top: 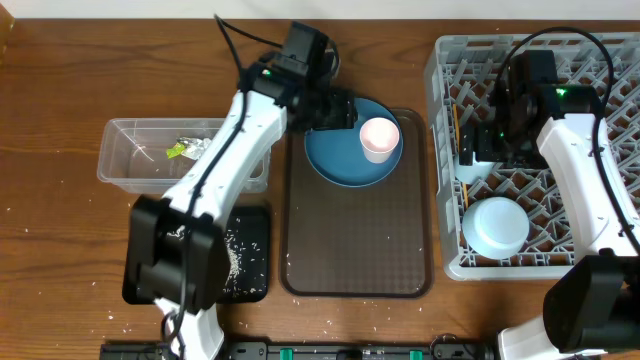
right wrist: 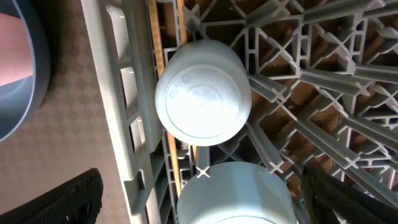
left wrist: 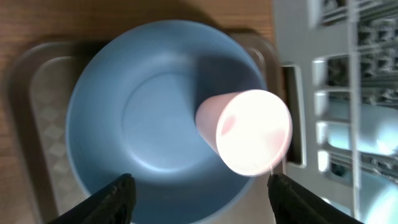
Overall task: Sort waste into correct bins and load items into the dishwasher rack
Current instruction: 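Grasp the pink cup on the blue plate with the left gripper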
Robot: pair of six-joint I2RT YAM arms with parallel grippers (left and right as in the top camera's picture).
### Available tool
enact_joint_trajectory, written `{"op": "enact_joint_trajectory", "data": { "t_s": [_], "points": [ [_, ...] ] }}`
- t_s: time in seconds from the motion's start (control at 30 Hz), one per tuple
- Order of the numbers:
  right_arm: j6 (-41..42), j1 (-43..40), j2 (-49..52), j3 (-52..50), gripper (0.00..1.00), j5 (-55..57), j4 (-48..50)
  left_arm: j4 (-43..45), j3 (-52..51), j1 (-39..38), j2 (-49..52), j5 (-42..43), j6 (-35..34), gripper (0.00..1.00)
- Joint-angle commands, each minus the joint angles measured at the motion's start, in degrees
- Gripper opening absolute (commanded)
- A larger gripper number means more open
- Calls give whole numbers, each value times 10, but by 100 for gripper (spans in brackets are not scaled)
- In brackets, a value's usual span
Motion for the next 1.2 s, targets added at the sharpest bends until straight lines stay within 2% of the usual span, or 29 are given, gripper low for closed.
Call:
{"op": "enact_joint_trajectory", "data": {
  "t_s": [0.0,0.3,0.37,0.5,0.53,0.67,0.93,1.17],
  "points": [
    [3,-3,3,1,99,-1,0,11,1,-7,34,-5,-43,69],
    [3,-3,3,1,99,-1,0,43,1,-48,81,-8,-43,67],
    [3,-3,3,1,99,-1,0,49,1,-55,83,-14,-43,64],
    [3,-3,3,1,99,-1,0,52,1,-66,83,-43,-43,49],
    [3,-3,3,1,99,-1,0,52,1,-69,83,-53,-43,48],
    [3,-3,3,1,99,-1,0,53,1,-81,83,-74,-44,48],
    [3,-3,3,1,99,-1,0,52,-3,-96,83,-89,-43,39],
    [3,-3,3,1,99,-1,0,53,-16,-96,83,-106,-43,38]
  ]
}}
